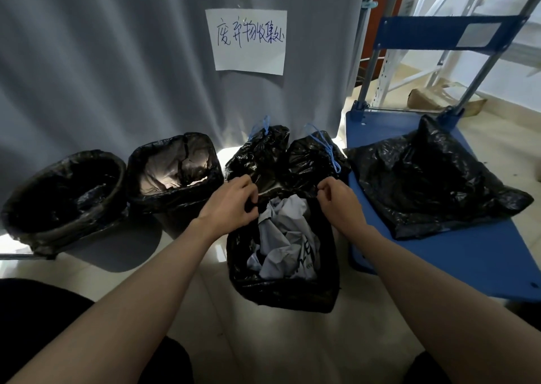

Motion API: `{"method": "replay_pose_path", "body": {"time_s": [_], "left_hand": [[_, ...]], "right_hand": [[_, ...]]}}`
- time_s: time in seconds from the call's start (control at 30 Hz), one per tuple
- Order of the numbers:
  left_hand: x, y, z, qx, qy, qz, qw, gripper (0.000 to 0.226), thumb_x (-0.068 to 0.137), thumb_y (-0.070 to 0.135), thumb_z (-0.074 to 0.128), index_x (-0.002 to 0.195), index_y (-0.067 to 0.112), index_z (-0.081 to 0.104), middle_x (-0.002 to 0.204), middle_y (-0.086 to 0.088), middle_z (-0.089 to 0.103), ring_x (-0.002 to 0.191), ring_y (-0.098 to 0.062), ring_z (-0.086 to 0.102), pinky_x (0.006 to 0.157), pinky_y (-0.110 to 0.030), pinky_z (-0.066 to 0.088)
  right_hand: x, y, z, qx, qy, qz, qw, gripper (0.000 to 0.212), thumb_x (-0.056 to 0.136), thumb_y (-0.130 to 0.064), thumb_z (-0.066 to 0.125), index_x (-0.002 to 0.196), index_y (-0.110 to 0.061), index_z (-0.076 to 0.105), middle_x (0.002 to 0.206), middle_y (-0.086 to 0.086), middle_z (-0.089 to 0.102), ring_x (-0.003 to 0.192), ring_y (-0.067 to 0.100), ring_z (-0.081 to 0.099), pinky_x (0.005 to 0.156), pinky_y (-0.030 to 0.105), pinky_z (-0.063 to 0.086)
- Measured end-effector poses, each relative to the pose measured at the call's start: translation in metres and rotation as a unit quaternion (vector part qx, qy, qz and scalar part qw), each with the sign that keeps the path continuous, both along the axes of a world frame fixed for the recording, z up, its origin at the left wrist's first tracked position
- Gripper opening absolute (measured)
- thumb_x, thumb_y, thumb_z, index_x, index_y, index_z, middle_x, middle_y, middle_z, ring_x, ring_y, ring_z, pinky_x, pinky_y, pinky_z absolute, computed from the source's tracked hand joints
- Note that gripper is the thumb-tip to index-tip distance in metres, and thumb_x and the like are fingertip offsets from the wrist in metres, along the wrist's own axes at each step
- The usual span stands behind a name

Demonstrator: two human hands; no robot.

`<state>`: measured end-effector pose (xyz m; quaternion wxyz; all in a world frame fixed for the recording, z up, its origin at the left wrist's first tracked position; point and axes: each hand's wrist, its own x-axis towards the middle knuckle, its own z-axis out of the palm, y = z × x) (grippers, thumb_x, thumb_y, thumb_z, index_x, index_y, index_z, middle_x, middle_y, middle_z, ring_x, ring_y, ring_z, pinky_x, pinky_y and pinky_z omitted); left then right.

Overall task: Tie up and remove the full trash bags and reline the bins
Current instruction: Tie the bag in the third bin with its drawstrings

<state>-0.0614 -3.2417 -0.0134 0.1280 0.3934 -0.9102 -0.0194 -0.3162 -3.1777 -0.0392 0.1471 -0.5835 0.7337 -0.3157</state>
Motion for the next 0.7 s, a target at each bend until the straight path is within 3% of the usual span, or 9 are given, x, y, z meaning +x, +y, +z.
{"method": "replay_pose_path", "body": {"time_s": [0.07,0.13,0.23,0.4,0.53,0.63,0.7], "left_hand": [[0.001,0.001,0.001,0.0,0.016,0.012,1.0,0.012,0.089,0.03,0.055,0.094,0.022,0.049,0.096,0.006,0.048,0.082,-0.016,0.049,0.069,-0.028,0.04],[-0.001,-0.001,0.003,0.007,0.036,0.037,0.999,0.009,0.095,0.025,0.048,0.103,0.02,0.048,0.101,0.003,0.052,0.088,-0.019,0.052,0.073,-0.033,0.043],[-0.005,-0.006,0.004,0.023,0.024,0.083,0.996,0.025,0.1,0.021,0.04,0.123,0.018,0.05,0.119,-0.002,0.055,0.104,-0.023,0.056,0.083,-0.042,0.048],[-0.021,-0.02,0.001,0.038,-0.062,0.097,0.993,0.038,0.101,0.017,0.037,0.137,0.021,0.048,0.131,-0.004,0.055,0.112,-0.028,0.055,0.088,-0.041,0.047],[-0.041,-0.037,0.002,0.164,-0.052,0.087,0.981,0.044,0.102,0.018,0.038,0.145,0.022,0.039,0.141,-0.007,0.052,0.126,-0.029,0.05,0.103,-0.045,0.042],[-0.053,-0.042,0.008,0.279,-0.047,0.053,0.958,0.048,0.101,0.014,0.038,0.149,0.022,0.034,0.141,-0.008,0.052,0.13,-0.027,0.047,0.11,-0.04,0.036],[-0.061,-0.043,0.012,0.295,-0.091,0.035,0.95,0.045,0.101,0.013,0.042,0.145,0.02,0.042,0.137,-0.008,0.055,0.127,-0.026,0.049,0.109,-0.033,0.034]], "right_hand": [[0.002,-0.007,0.0,0.083,-0.017,0.026,0.996,0.023,0.097,-0.022,0.053,0.112,-0.011,0.067,0.105,0.009,0.067,0.099,0.026,0.061,0.081,0.036,0.05],[0.005,-0.01,-0.002,0.122,0.002,0.052,0.991,0.023,0.096,-0.016,0.054,0.111,-0.006,0.069,0.109,0.015,0.067,0.103,0.032,0.062,0.086,0.04,0.051],[0.007,-0.009,-0.001,0.084,0.053,0.019,0.995,0.018,0.092,-0.008,0.056,0.102,-0.007,0.071,0.108,0.012,0.061,0.098,0.032,0.06,0.079,0.035,0.048],[0.009,-0.005,0.012,-0.043,0.093,0.03,0.994,0.015,0.092,-0.01,0.056,0.096,-0.009,0.07,0.096,0.005,0.058,0.085,0.026,0.057,0.073,0.037,0.046],[0.01,0.002,0.019,-0.122,0.132,0.124,0.976,0.006,0.084,-0.008,0.066,0.089,-0.01,0.07,0.094,0.004,0.058,0.087,0.023,0.055,0.075,0.037,0.045],[0.004,0.007,0.017,-0.097,0.106,0.158,0.977,0.01,0.079,-0.006,0.07,0.086,-0.011,0.065,0.105,0.001,0.057,0.09,0.022,0.057,0.075,0.041,0.051],[-0.001,0.009,0.014,-0.064,0.085,0.16,0.981,0.014,0.079,-0.006,0.069,0.086,-0.013,0.06,0.11,-0.002,0.054,0.09,0.022,0.06,0.075,0.041,0.052]]}}
